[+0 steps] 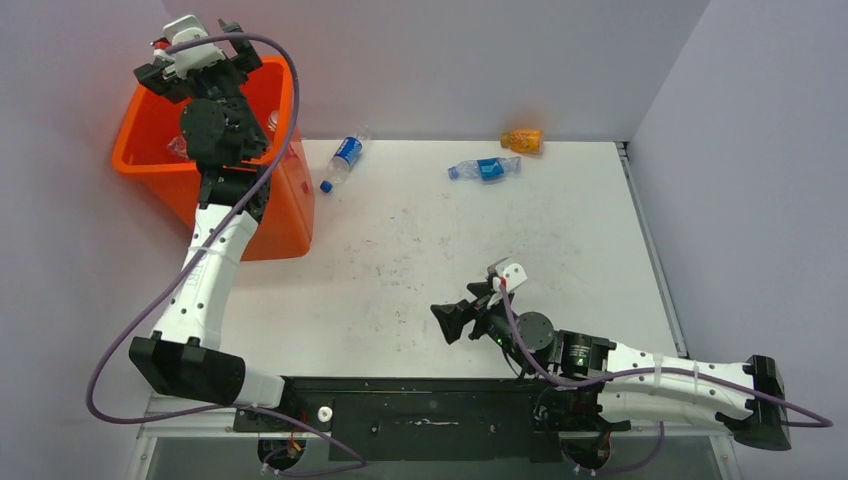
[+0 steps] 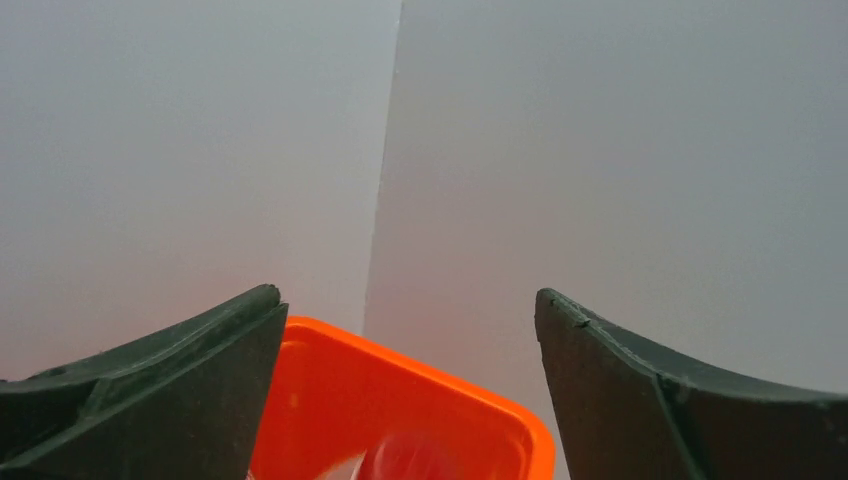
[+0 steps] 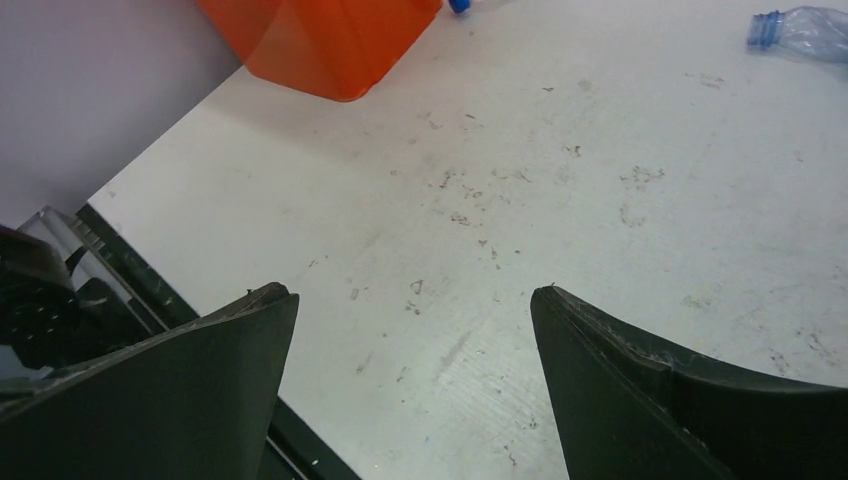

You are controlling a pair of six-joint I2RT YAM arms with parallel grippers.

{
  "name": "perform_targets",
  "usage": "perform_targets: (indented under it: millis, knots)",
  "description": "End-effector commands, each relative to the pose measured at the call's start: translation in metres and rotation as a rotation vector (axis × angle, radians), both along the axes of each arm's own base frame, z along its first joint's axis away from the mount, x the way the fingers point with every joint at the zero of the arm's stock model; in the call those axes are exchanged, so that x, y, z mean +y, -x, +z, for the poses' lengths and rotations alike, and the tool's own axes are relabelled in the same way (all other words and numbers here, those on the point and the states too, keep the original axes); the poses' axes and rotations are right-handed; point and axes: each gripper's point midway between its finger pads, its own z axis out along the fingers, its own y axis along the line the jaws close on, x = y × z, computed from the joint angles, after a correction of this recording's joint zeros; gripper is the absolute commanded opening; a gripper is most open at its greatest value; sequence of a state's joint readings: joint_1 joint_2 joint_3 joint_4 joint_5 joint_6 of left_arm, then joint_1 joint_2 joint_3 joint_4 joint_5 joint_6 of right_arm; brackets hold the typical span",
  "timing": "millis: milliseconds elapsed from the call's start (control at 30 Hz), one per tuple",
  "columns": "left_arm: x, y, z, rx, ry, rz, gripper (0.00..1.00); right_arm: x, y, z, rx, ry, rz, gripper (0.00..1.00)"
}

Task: Put the plastic bottles in the bin
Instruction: Place the plastic bottle in the trash bin.

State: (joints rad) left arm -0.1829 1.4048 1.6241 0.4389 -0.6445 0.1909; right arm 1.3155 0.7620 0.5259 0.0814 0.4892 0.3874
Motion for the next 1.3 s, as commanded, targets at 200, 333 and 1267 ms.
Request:
perform_targets:
  millis: [200,333,1267]
  knots:
    - [-0.085,0.077,0.039,-0.172,0.006,-0.277,0.96,-0.038,-0.111,0.005,0.148,-0.15,-0.344,0.9]
    - [-0.145,0.107,0.008,-0.097,-0.028,-0.513,0.96,-0.062,-0.164,-0.002,0.214,-0.308,-0.513,0.9]
    - [-0.216,0.191,-0.263,0.34,0.054,-1.1,0.96,-0.12,-0.425,-0.131,0.487,-0.815,-0.967,0.96]
